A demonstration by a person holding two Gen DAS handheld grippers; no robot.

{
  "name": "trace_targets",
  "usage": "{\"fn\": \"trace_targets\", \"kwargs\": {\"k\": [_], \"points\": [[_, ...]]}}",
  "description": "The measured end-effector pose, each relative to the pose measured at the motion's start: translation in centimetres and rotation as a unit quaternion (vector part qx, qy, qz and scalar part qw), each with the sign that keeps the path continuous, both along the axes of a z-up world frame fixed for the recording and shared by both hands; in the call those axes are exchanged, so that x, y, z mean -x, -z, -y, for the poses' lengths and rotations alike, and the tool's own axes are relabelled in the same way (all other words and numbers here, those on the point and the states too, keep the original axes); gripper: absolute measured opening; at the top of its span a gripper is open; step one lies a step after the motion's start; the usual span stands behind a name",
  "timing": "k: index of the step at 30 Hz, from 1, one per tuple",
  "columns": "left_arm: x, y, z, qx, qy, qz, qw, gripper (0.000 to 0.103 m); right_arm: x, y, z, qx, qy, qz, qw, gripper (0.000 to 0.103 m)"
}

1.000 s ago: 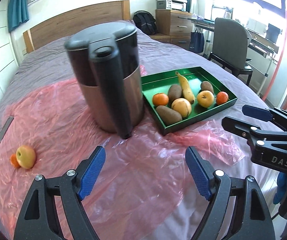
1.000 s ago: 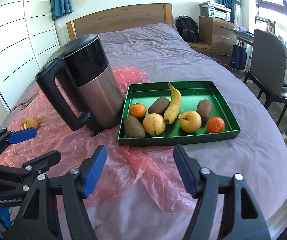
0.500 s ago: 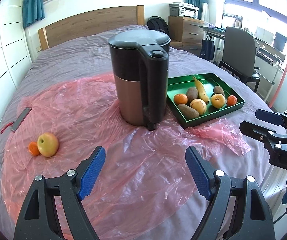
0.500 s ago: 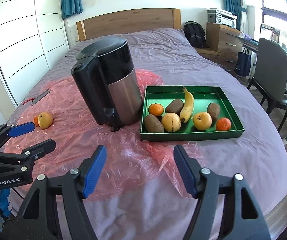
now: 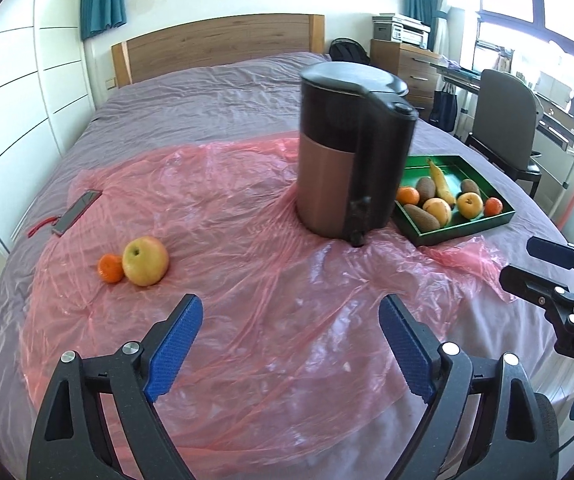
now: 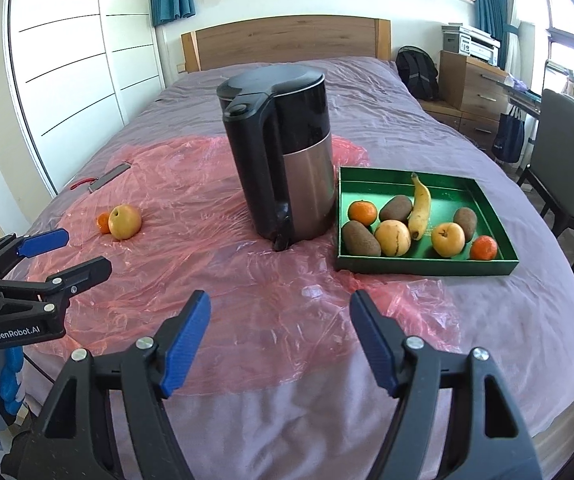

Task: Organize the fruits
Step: 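Withdraw both tools from the tray toward the mandarin and yellow apple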

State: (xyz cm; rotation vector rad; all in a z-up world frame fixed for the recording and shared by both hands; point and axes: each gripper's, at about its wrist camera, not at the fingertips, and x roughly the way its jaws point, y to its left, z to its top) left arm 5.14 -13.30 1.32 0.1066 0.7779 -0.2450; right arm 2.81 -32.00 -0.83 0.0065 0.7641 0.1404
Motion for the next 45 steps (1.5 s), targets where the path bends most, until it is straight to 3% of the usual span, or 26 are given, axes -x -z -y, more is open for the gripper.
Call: {"fn": "trace_targets", "kwargs": {"k": [13, 29, 37, 45], "points": [[-1.6, 1.9, -8.7, -0.003, -0.086, -0.004, 0.9963, 0.089, -0.8, 1.4, -4.0, 0.011, -0.033, -0.022, 0.999, 0.084], [-7.8, 7.4, -20.4, 0.025, -0.207, -0.032, 0.9775, 0.089, -6.3, 4.1, -13.5, 0.018, -0.111, -0.050, 0.992, 0.084], [-12.0, 10.6, -24.2, 0.007, -0.184, -0.047, 0.9818, 0.089, -11.7, 6.7, -20.1, 0.010, -0.164, -0.063, 0.984, 0.084], [-16.5, 12.6, -23.7, -0.025, -0.122, -0.064, 0.9901, 0.089, -16.8, 9.3, -25.3, 0.008, -0.201, -0.077, 0.977, 0.084]]}}
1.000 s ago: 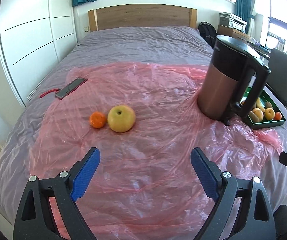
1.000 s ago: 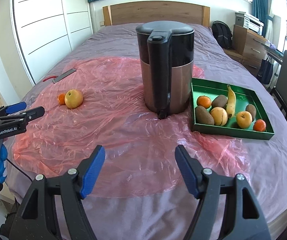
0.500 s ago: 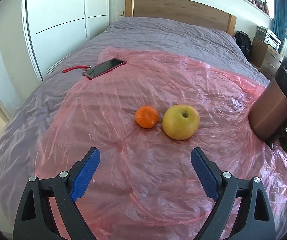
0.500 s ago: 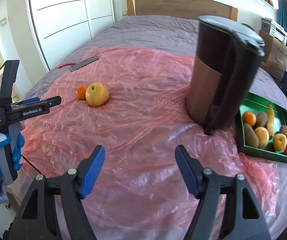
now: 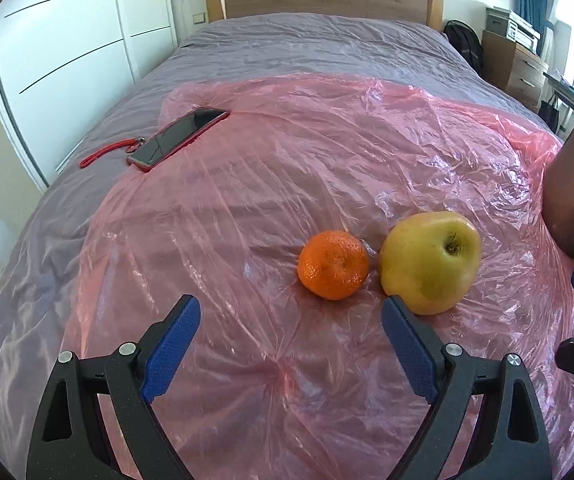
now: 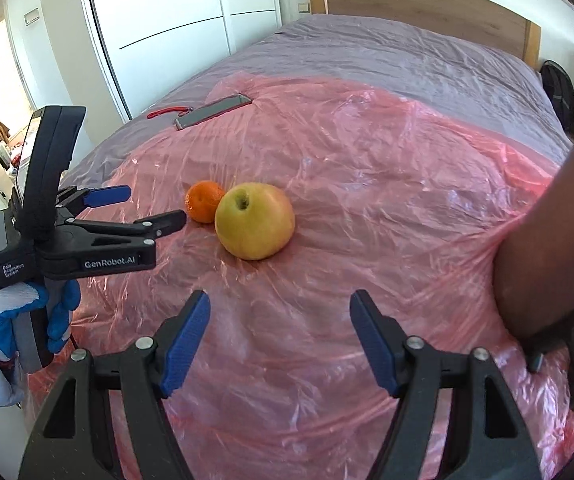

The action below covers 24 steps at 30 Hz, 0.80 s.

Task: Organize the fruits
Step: 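Withdraw both tools from the tray toward the mandarin and yellow apple, then grasp the mandarin with the left gripper while the right gripper grasps the yellow apple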

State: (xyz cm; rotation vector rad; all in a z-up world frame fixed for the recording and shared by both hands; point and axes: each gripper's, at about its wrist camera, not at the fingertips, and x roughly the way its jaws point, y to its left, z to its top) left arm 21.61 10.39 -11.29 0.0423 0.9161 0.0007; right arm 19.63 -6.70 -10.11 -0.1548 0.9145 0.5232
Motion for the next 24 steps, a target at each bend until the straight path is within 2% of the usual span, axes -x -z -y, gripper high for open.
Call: {"fn": "trace_targets", "kwargs": {"k": [10, 13, 16, 18, 20, 24], "points": [[-3.7, 1.8, 0.9, -0.026, 0.056, -0.019, 0.9979, 0.087, -3.9, 2.8, -2.7, -0.005, -0.009, -0.017, 1.000, 0.084], [-4.4, 2.2, 1.0, -0.029, 0.075, -0.024, 0.9965, 0.079, -4.6, 3.3, -3.2, -0.021, -0.004, -0.025, 0.999, 0.084], [-4.7, 2.7, 1.2, -0.031, 0.091, -0.029, 0.9949, 0.067, -4.9, 3.7, -3.8, -0.018, -0.006, -0.028, 0.999, 0.085], [-4.8, 3.2, 1.3, -0.034, 0.103, -0.034, 0.9935, 0.051, -5.0, 4.0, -4.2, -0.013, -0.009, -0.030, 0.999, 0.085], [-4.9, 3.2, 1.1, -0.020, 0.112, -0.037, 0.9928, 0.041, -5.1, 4.3, -4.5, -0.009, -0.010, -0.031, 0.999, 0.085], [-4.9, 2.5, -0.2, 0.015, 0.109, -0.038, 0.9932, 0.040, -5.4, 4.6, -5.5, 0.000, -0.017, -0.030, 0.999, 0.085]]}}
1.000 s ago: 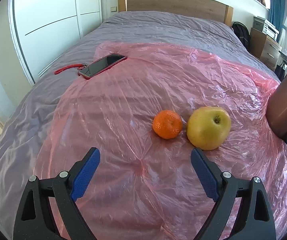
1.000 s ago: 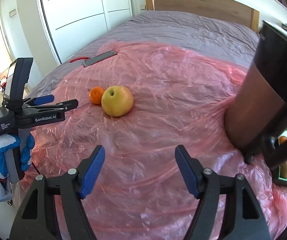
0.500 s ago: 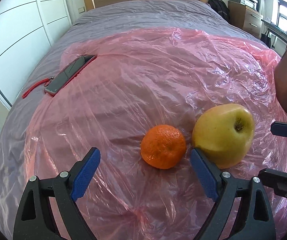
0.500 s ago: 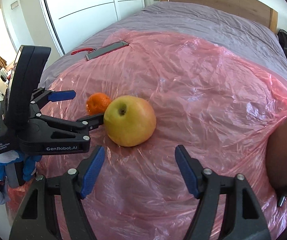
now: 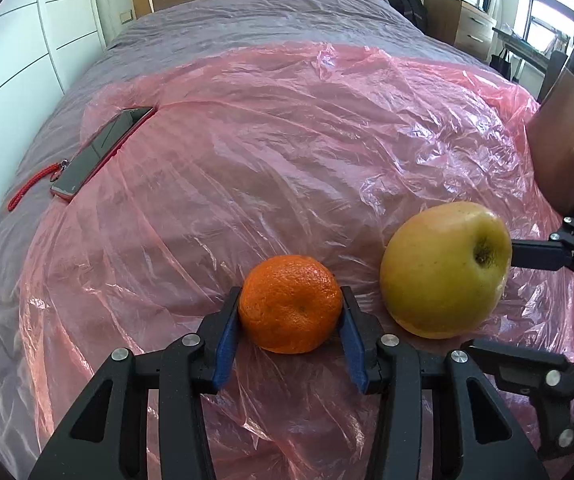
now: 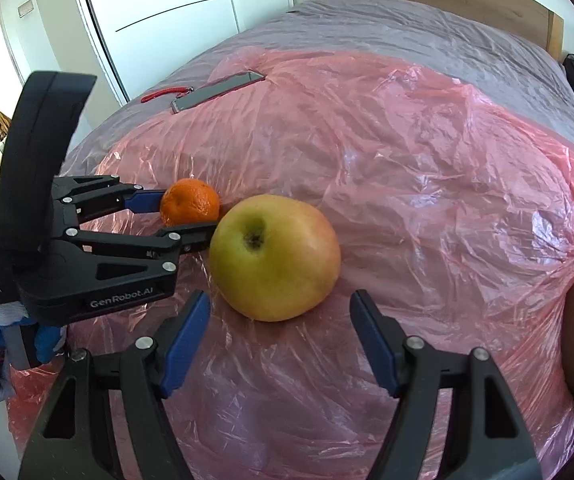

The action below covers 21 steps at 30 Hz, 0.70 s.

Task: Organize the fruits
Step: 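Grasp the mandarin with the left gripper while the right gripper grasps the yellow apple, then carry mandarin and yellow apple to the green tray and lower them in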

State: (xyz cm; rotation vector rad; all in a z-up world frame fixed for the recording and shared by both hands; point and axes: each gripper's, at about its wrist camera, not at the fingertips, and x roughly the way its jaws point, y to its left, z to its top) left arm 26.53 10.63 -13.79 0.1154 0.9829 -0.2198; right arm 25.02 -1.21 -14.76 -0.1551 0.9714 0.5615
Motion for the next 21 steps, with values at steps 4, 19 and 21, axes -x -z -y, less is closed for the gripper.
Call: {"fn": "trace_targets", "kwargs": {"k": [4, 19, 21], "points": [[0.1, -0.6, -1.6, 0.024, -0.017, 0.003, 0.9996, 0.040, -0.6, 0.1, -1.1, 0.007, -0.003, 0.003, 1.000, 0.092], [1.8, -1.5, -4.2, 0.051, -0.050, 0.015, 0.9973, 0.040, -3.5, 1.8, -3.1, 0.025, 0.047, -0.019, 0.998, 0.097], [2.1, -1.7, -4.3, 0.049, -0.051, 0.016, 0.9974, 0.040, -3.7, 2.1, -3.1, 0.028, 0.051, -0.021, 0.998, 0.089]]}}
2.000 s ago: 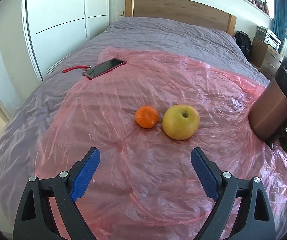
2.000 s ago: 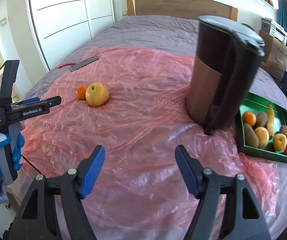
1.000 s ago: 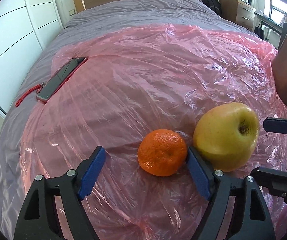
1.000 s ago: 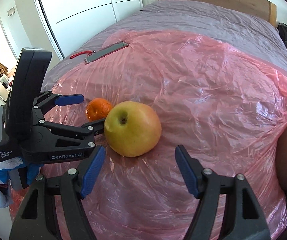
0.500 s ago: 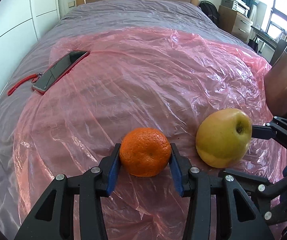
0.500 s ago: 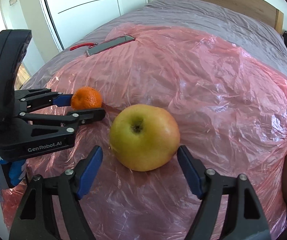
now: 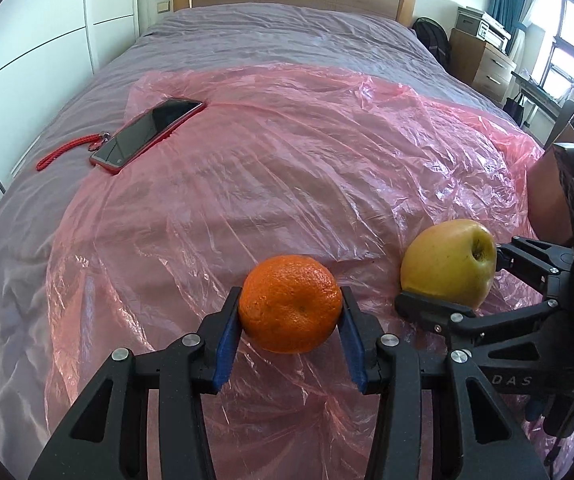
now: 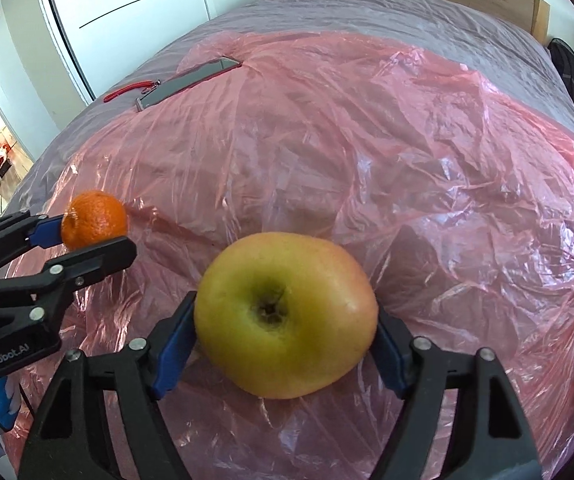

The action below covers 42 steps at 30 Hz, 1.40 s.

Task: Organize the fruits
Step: 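Carry mandarin and yellow apple to the green tray and lower them in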

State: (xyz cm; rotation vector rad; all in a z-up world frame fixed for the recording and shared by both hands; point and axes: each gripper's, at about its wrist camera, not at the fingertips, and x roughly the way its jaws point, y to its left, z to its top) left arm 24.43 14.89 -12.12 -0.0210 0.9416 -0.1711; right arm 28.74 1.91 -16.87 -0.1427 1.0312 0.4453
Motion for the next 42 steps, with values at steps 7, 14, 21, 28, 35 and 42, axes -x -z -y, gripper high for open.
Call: {"fn": "trace_targets", "kwargs": {"k": [7, 14, 21, 28, 35, 42], "points": [[1.3, -1.2, 0.3, -0.006, -0.006, 0.004, 1.0000, 0.040, 0.1, -1.0, 0.7, -0.017, -0.005, -0.006, 1.000, 0.088], [3.3, -3.1, 1.9, -0.006, -0.002, 0.014, 0.9999, 0.040, 2.3, -3.6, 3.3, -0.034, 0.002, 0.003, 0.999, 0.088], [5.9, -4.5, 5.1, 0.004, 0.017, 0.021, 0.9996, 0.040, 6.1, -6.1, 7.4, -0.048, 0.011, 0.010, 0.999, 0.088], [8.8, -5.6, 9.2, 0.013, 0.043, 0.023, 0.9987, 0.040, 10.0, -7.0, 11.8, -0.052, 0.025, 0.005, 0.998, 0.088], [11.4, -6.5, 13.6, 0.009, 0.074, 0.024, 0.9969, 0.040, 13.6, -7.2, 16.4, -0.059, 0.053, -0.001, 0.997, 0.088], [13.5, -7.9, 17.8, 0.013, 0.106, 0.032, 0.9938, 0.040, 16.5, -7.7, 21.1, -0.060, 0.084, 0.000, 0.995, 0.088]]}}
